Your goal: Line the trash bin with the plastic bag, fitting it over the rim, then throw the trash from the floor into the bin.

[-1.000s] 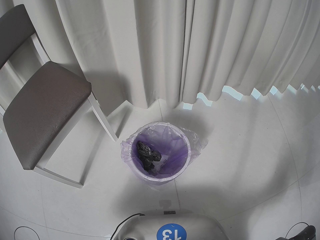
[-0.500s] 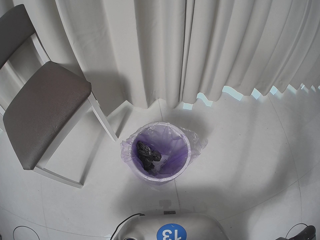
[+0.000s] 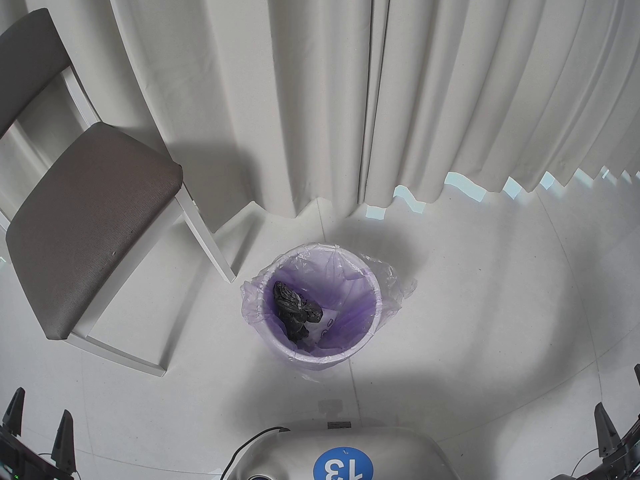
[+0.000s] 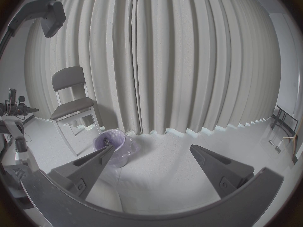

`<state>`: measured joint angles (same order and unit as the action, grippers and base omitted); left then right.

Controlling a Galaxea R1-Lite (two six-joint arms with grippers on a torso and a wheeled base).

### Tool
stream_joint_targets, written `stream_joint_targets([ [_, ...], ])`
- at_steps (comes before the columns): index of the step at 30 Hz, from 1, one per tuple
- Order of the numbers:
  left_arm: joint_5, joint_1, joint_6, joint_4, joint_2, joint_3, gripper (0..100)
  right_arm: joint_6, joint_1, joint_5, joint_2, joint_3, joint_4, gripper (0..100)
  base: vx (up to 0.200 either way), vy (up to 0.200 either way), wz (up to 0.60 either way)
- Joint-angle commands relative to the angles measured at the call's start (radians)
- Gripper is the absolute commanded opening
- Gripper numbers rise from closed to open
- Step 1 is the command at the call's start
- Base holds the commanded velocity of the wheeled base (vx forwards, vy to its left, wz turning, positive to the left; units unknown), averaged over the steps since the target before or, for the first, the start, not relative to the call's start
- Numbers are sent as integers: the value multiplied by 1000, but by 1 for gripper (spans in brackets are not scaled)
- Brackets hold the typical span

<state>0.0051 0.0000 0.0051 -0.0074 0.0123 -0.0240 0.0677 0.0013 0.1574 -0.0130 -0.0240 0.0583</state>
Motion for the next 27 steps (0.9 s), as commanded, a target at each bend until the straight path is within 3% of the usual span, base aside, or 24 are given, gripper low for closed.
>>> stream_joint_targets([
  [1, -22, 0, 15, 12, -12, 23, 100, 43, -1, 40, 10, 16, -8, 100, 0, 0, 0],
  [3, -28, 0, 13, 9, -12, 24, 100, 46, 0, 86, 10, 12, -20, 100, 0, 0, 0],
  [5, -27, 0, 12, 7, -11, 24, 100, 46, -1, 88, 10, 1, -49, 100, 0, 0, 0],
  [7, -20, 0, 7, 7, -11, 24, 100, 43, -1, 47, 10, -5, -60, 100, 0, 0, 0],
  [11, -16, 0, 1, 6, -12, 24, 100, 8, -1, -113, 10, 23, -54, 100, 0, 0, 0],
  [17, -1, 0, -28, 6, -11, 24, 100, -69, -1, -110, 11, 24, -51, 100, 0, 0, 0],
  [27, -5, 0, 1, 6, -11, 24, 100, -51, -1, -116, 11, 24, -51, 100, 0, 0, 0],
])
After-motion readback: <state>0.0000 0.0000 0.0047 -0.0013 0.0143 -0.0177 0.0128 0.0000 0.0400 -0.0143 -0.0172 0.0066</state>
